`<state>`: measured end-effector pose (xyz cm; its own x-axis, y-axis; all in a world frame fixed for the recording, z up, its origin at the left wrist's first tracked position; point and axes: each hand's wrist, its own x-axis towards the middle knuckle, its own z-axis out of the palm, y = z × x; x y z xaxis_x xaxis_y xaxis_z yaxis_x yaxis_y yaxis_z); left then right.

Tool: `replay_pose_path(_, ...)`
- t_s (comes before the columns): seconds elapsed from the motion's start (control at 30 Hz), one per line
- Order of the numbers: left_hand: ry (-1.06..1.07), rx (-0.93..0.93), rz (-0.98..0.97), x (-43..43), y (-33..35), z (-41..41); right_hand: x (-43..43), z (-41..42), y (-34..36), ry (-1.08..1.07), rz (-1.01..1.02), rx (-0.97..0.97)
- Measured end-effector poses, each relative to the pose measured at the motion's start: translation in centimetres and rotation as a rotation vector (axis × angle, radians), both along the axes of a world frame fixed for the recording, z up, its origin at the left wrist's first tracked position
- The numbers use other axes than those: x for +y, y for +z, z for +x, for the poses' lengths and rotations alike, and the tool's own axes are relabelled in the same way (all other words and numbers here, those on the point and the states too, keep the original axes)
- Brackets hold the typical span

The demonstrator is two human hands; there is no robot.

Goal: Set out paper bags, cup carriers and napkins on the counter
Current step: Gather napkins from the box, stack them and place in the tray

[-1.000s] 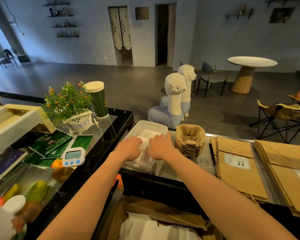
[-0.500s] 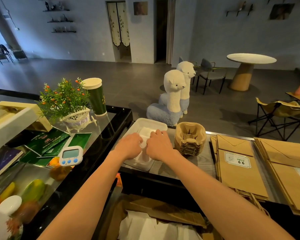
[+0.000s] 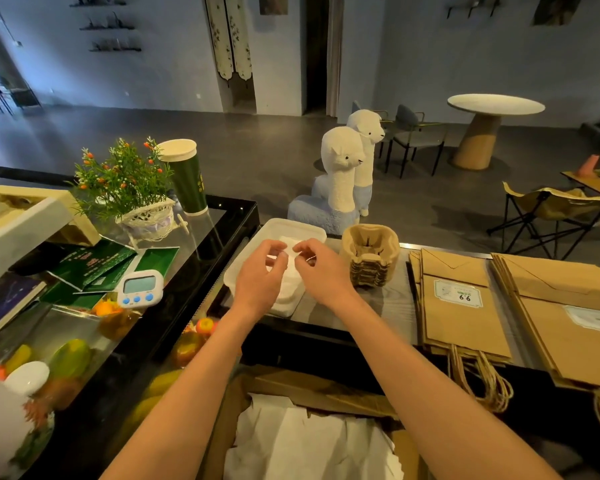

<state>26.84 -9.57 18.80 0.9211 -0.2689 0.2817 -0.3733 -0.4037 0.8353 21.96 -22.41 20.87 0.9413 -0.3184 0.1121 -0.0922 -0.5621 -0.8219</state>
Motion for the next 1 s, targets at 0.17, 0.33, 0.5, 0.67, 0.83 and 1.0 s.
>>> replay_pose_path(0.17,-0.022,0.035,-0.208,0.4,-0.9,-5.2,0.4,-5.2,-1.8,-0.045,0.39,-0.066)
replay_pose_path(0.33,-0.097,0.151,-0.238,1.2,-3.6,-9.4,0.4,-10.0,-4.7,-0.096,0.506,-0.017)
replay_pose_path(0.5,-0.125,0.295,-0.186,1.9,-8.3,-12.4,0.6,-14.2,-8.7,-0.178,0.543,0.087)
replay_pose_path(0.67,-0.153,0.442,-0.062,2.8,-13.3,-15.4,1.3,-17.9,-13.8,-0.258,0.529,0.186)
replay_pose_path(0.83,-0.193,0.595,0.107,4.6,-19.0,-17.4,1.9,-21.1,-20.0,-0.299,0.488,0.419)
replay_pose_path(1.0,-0.216,0.763,0.215,5.6,-21.7,-19.1,1.7,-24.1,-24.1,-0.273,0.274,0.661)
